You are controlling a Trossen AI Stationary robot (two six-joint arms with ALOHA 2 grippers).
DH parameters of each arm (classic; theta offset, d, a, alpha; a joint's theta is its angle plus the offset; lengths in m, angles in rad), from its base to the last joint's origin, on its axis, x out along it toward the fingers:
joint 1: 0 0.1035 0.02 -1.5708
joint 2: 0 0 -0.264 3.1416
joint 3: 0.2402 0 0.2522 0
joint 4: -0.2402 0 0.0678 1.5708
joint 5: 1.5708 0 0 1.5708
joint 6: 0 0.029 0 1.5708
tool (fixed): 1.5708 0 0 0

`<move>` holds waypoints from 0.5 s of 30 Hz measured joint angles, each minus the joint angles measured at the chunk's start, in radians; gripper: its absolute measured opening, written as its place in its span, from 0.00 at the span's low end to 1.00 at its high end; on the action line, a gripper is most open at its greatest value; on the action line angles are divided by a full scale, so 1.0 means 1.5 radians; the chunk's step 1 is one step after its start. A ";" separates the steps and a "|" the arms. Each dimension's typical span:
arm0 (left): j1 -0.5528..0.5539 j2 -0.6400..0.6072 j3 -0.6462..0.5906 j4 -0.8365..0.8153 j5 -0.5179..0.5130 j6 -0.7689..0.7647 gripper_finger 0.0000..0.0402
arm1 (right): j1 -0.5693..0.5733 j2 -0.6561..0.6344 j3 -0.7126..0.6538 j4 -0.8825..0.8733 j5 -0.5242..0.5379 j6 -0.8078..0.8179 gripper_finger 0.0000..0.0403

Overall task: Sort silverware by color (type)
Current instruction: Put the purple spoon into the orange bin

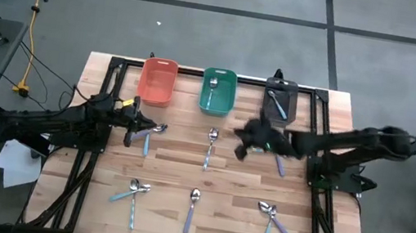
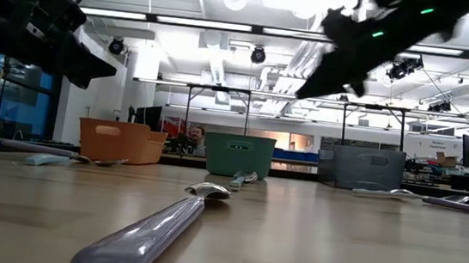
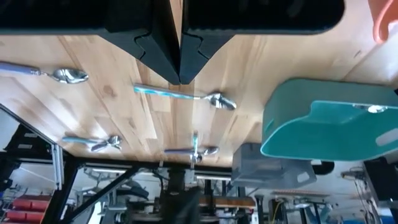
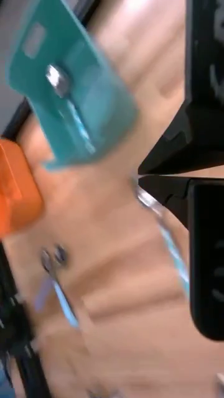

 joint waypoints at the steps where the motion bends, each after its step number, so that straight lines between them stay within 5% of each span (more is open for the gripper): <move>1: 0.000 0.005 0.000 0.004 0.000 0.000 0.00 | 0.028 -0.013 -0.010 -0.017 0.016 0.020 0.00; 7: 0.000 0.035 0.000 0.043 0.000 0.000 0.00 | 0.196 -0.035 0.002 -0.207 0.107 0.193 0.00; 15: 0.000 0.065 0.000 0.085 0.000 -0.001 0.00 | 0.378 -0.032 0.038 -0.372 0.051 0.488 0.00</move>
